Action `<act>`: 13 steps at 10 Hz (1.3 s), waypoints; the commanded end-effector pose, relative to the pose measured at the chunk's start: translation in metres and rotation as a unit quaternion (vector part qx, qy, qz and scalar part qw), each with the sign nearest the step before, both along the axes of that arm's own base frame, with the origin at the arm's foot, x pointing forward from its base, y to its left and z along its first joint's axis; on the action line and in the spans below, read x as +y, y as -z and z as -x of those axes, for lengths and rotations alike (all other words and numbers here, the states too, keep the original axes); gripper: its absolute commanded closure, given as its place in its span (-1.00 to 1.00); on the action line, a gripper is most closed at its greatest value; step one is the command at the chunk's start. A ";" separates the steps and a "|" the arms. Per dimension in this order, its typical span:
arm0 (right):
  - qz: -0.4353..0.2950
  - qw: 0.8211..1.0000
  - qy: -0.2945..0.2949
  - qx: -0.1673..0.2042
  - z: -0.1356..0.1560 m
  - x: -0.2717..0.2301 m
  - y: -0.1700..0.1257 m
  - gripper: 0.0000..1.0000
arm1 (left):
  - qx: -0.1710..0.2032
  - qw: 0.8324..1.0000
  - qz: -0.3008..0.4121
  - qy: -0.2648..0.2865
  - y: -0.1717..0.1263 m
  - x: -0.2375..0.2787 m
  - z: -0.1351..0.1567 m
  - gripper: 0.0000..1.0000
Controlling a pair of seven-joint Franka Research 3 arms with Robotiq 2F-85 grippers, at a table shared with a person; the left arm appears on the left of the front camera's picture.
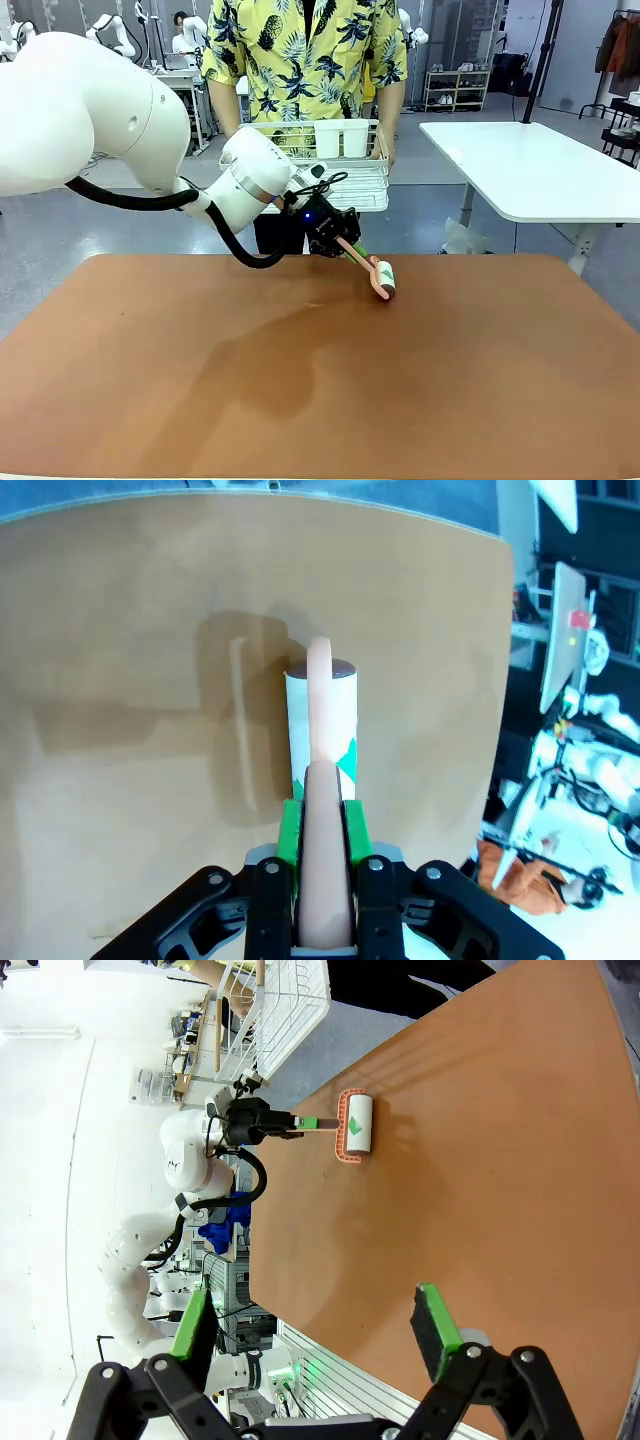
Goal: Clean the table.
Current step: Clean the table with the Lint Roller when the human lifts the Dish drying rack.
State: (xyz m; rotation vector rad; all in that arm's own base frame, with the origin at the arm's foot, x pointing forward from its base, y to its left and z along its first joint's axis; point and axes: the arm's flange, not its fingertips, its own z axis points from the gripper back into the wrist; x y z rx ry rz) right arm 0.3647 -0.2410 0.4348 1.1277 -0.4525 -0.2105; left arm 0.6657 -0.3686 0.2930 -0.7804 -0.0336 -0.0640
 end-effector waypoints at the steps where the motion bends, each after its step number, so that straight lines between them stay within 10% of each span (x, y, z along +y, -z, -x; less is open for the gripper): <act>1: -0.004 1.000 -0.003 -0.006 0.003 0.000 -0.002 -1.00 | -0.027 0.998 -0.032 -0.037 -0.019 0.011 0.018 0.58; 8: -0.004 1.000 -0.003 -0.006 0.003 0.000 -0.002 -1.00 | -0.061 0.989 -0.135 0.000 -0.177 0.099 0.079 0.58; 13: -0.004 1.000 -0.003 -0.006 0.003 0.000 -0.002 -1.00 | -0.053 0.961 -0.270 0.017 -0.224 0.229 0.132 0.58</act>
